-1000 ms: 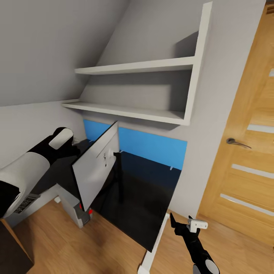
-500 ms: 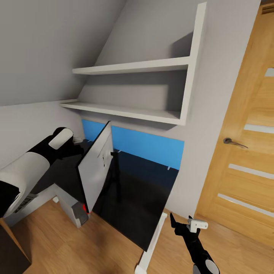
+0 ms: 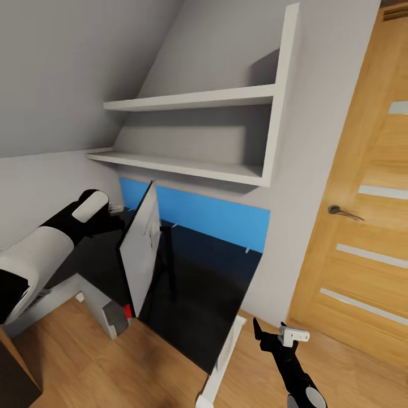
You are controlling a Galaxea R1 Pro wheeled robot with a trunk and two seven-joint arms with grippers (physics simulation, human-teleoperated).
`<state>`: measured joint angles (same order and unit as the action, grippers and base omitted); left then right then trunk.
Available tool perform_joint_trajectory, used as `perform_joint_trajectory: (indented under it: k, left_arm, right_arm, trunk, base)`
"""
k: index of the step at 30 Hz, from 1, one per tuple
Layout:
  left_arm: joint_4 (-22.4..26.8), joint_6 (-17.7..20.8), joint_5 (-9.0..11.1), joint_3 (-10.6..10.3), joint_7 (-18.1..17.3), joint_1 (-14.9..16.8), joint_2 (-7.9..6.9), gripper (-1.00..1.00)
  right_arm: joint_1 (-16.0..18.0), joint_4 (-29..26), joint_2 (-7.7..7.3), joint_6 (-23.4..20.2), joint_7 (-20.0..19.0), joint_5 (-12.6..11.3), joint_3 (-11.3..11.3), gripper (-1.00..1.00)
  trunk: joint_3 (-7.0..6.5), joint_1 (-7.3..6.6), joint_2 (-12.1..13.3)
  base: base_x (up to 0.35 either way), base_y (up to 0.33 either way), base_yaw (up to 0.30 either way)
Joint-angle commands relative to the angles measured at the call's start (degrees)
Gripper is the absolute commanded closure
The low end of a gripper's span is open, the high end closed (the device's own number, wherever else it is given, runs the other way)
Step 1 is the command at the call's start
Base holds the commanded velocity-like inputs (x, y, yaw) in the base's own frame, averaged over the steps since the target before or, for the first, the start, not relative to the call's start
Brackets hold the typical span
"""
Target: In the bedroom, organize the workspace by keeping the computer under the desk, ensuring the monitor is on the desk, placing the keyboard on the desk next to the monitor, placing the mouse on the desk next to the keyboard, moving the folder from the swivel chair onto the desk next to the mouse, stacking the notebook on top of the folder with the pen on top of the notebook, and positioning the swivel chair next to the desk.
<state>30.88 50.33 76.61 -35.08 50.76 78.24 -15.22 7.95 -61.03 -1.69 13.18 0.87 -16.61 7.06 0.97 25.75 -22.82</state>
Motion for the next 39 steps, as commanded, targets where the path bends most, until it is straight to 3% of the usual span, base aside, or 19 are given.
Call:
perform_joint_trajectory:
  k: [1,27,39]
  left_arm:
    - [0.10,0.00,0.73,-0.38,0.48,0.07,-0.08,-1.00]
    - [0.41,-0.03,0.87,-0.32,0.41,0.07,0.01,-1.00]
    - [0.33,-0.14,0.88,-0.08,0.46,0.07,-0.04,-1.00]
  right_arm:
    - [0.05,0.03,-0.05,0.27,0.09,-0.59,0.23,-1.00]
    - [0.05,0.05,-0.07,0.28,0.09,-0.53,0.23,-1.00]
    - [0.05,0.12,-0.04,0.32,0.09,-0.53,0.23,-1.00]
  trunk:
    - [0.10,0.03,-0.10]
    - [0.10,0.03,-0.10]
    - [0.10,0.03,-0.10]
  base:
    - [0.000,-0.127,0.000]
    - [0.000,-0.038,0.000]
    - [0.000,-0.265,0.000]
